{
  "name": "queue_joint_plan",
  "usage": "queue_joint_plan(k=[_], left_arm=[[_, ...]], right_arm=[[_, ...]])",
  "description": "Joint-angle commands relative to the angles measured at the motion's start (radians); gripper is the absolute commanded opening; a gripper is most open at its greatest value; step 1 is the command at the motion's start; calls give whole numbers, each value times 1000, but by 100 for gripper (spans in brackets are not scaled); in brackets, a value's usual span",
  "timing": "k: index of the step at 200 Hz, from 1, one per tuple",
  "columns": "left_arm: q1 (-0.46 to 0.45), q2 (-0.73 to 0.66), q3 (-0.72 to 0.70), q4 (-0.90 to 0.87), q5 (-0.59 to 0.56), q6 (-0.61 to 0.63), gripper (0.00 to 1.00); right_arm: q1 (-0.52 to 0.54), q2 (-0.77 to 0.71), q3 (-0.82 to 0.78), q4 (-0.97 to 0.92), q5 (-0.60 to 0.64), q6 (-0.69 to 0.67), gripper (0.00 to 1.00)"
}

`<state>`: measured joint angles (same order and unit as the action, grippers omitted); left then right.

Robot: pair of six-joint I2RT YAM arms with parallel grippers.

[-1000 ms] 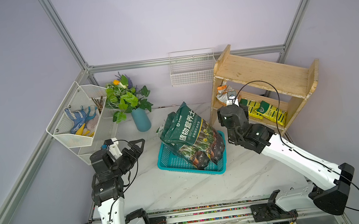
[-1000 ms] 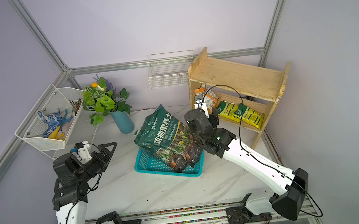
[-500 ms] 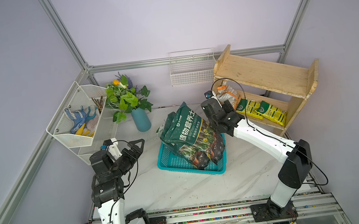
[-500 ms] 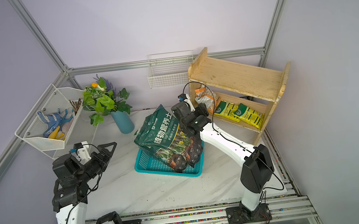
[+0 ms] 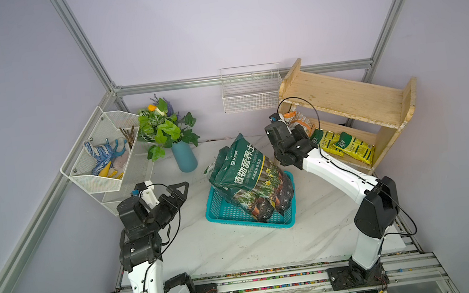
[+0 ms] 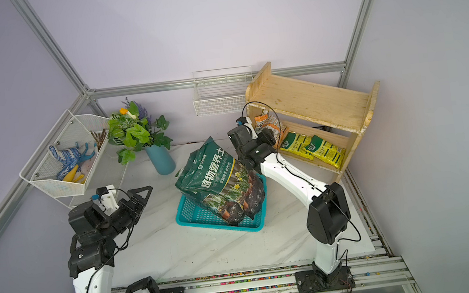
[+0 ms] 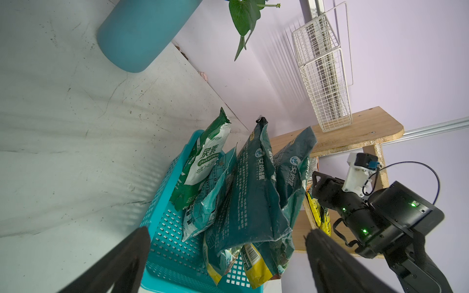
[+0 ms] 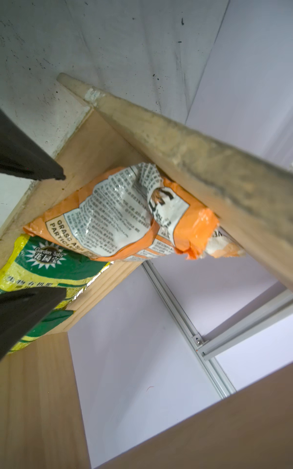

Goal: Take down the fertilizer bag from the shelf
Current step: Pick up the fertilizer bag from the shelf.

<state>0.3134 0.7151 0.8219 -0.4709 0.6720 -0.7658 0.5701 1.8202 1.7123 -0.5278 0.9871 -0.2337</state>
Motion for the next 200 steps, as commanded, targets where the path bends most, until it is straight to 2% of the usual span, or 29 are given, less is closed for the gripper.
queue_joint_plan(k=[1, 33, 157, 180, 185, 200], left_arm=[[5, -11, -9, -2, -5, 8, 100], [4, -9, -12, -3, -9, 10, 100], [4, -11, -10, -5, -6, 10, 100], [4, -13, -9, -5, -7, 10, 100], [4, -15, -7, -5, -7, 9, 100], [4, -15, -8, -6, -9, 11, 100]], right_arm=[[-18, 17, 15, 9, -8, -12, 71], [-42, 32, 23, 10, -50, -8, 71], [-93, 178, 106, -5, -58, -20, 76], [-105, 195, 106, -14, -59, -6, 68], [-107, 195, 106, -15, -59, -2, 61], [-109, 193, 100, -13, -37, 6, 59]])
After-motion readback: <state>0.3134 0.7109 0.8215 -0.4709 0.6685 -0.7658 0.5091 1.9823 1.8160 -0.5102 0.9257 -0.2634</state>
